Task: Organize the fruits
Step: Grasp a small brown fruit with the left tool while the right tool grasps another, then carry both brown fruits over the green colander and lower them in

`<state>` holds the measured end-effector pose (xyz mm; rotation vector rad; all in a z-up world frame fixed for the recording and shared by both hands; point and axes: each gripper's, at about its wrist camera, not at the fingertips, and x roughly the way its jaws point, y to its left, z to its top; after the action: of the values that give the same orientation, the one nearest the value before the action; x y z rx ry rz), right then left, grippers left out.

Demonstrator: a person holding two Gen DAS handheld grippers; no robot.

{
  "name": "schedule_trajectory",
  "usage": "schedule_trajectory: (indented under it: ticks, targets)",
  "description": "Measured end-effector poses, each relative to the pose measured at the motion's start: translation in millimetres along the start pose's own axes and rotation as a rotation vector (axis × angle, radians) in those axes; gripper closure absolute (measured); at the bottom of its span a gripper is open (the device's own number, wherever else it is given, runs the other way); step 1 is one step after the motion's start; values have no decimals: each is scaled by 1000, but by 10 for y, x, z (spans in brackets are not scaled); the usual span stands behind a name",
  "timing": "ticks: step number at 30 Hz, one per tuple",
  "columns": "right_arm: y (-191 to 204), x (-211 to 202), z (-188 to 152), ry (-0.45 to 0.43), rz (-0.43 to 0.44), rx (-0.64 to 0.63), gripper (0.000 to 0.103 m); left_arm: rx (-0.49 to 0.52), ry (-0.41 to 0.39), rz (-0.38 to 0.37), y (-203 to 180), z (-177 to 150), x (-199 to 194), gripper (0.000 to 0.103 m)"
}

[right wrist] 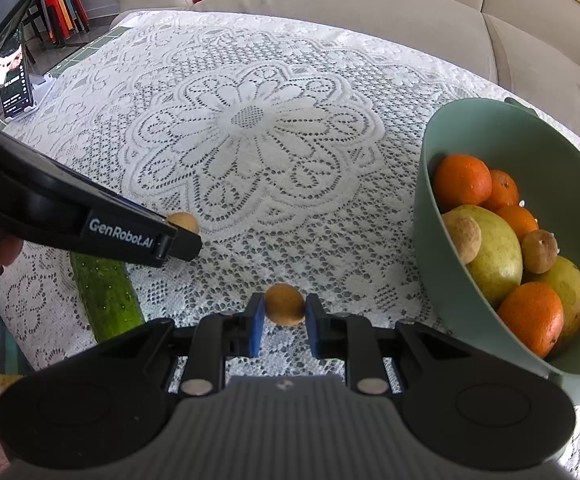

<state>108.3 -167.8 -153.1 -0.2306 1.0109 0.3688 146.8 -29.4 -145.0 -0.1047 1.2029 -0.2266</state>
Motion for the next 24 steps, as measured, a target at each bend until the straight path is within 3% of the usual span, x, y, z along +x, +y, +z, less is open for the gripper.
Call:
schedule_trajectory:
  ticks: [11, 21, 24]
  targets:
    - [9, -295, 108, -84, -34, -40, 87, 8, -69, 1, -204, 23, -380, 74]
    - [-302, -760, 195, -200, -112, -14, 87, 33, -172, -46, -640, 244, -697, 74]
    - [-443, -818, 205, -205, -141, -15, 95, 43, -182, -63, -795, 321, -703, 74]
